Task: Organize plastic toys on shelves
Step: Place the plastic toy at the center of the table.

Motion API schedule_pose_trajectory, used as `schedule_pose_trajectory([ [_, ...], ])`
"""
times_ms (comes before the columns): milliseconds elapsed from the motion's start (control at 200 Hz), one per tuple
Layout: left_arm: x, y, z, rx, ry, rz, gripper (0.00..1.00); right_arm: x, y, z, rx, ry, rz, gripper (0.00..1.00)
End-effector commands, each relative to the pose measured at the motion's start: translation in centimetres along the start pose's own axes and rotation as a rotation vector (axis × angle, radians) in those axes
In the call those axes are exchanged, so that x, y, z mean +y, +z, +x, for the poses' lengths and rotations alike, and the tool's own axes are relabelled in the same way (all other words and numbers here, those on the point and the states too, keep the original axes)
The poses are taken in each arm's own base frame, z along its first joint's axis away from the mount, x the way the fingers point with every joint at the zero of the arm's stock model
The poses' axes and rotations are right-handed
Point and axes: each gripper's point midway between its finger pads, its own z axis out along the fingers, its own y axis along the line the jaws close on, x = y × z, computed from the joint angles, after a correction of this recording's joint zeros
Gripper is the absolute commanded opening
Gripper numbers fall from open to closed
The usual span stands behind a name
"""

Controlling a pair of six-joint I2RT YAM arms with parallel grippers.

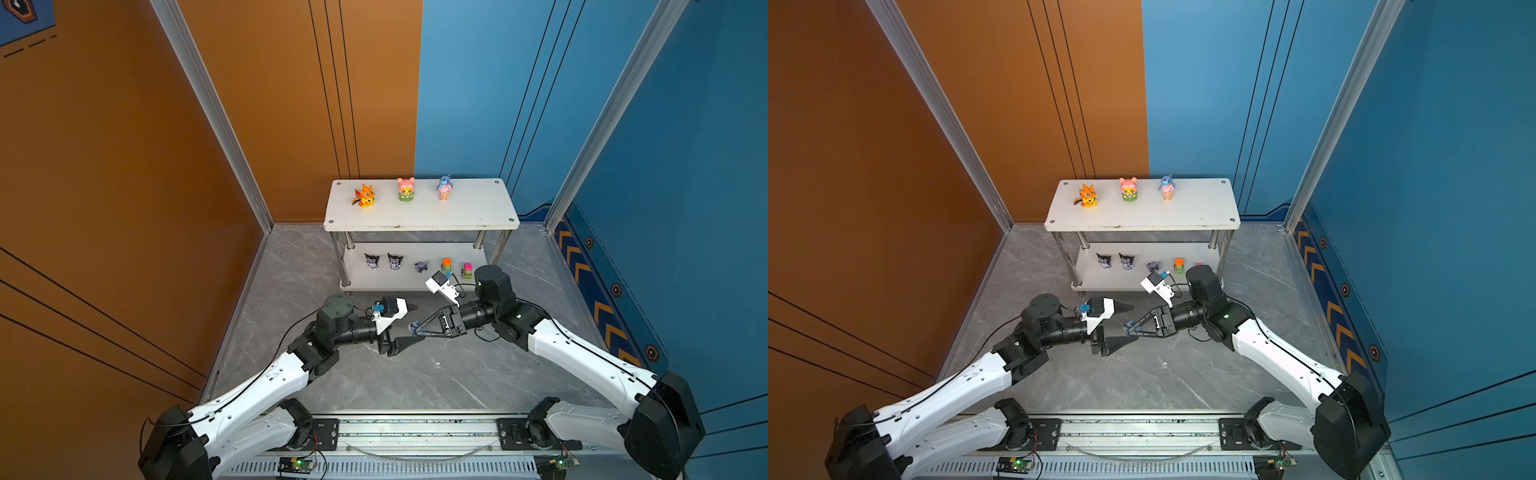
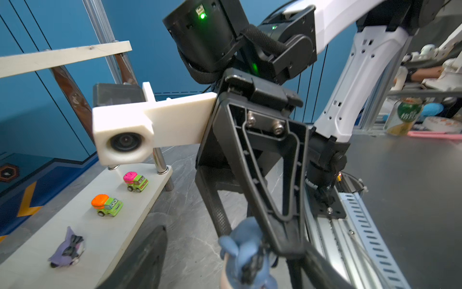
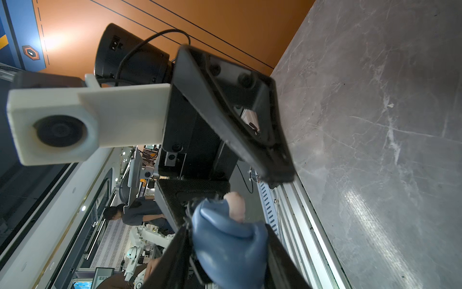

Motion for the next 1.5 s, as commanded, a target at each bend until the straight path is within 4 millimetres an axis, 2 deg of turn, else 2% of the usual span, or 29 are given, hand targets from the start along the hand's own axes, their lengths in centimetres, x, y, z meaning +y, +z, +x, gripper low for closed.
schedule_pose_trajectory([
  [0, -0.6, 0.3, -0.8, 0.002, 0.008, 0.036, 0.61, 0.3, 0.1, 0.2, 0.003, -0.017, -0.016, 0.36],
  [390, -0.7, 1.0, -0.2, 0.043, 0.0, 0.043, 0.43, 0.2, -0.2, 0.1, -0.007, -0.015, -0.012, 0.35],
  [726, -0.7, 0.9, -0.5, 0.048, 0.002, 0.037, 0.2, 0.0, -0.3, 0.0, -0.009, -0.008, -0.009, 0.35],
  [796, -0.7, 1.1, -0.3, 0.054, -0.007, 0.036, 0.18, 0.0, -0.3, -0.1, -0.01, -0.008, -0.009, 0.35],
  [846, -0.5, 1.2, -0.2, 0.059, -0.013, 0.025, 0.18, 0.0, -0.3, -0.2, -0.012, -0.007, -0.006, 0.38],
  [931, 0.1, 1.3, 0.3, 0.077, -0.026, -0.008, 0.17, -0.5, -0.5, -0.3, -0.024, 0.005, 0.011, 0.52],
  [1011, 0.8, 1.3, 1.3, 0.107, -0.05, -0.058, 0.16, -1.3, -1.0, -0.4, -0.036, 0.02, 0.043, 0.66],
  [1116, 1.9, 1.0, 3.2, 0.152, -0.101, -0.144, 0.15, -3.5, -2.2, -0.3, -0.059, 0.059, 0.147, 0.74],
  [1191, 2.5, 0.8, 4.4, 0.179, -0.142, -0.199, 0.14, -5.4, -3.4, -0.4, -0.093, 0.087, 0.231, 0.75],
  [1337, 4.8, 0.1, 8.0, 0.25, -0.299, -0.402, 0.13, -8.8, -6.6, -0.6, -0.179, 0.135, 0.427, 0.76],
  [1492, 5.5, 1.1, 12.2, 0.333, -0.451, -0.606, 0.1, -11.6, -9.2, -0.1, -0.219, 0.155, 0.613, 0.75],
])
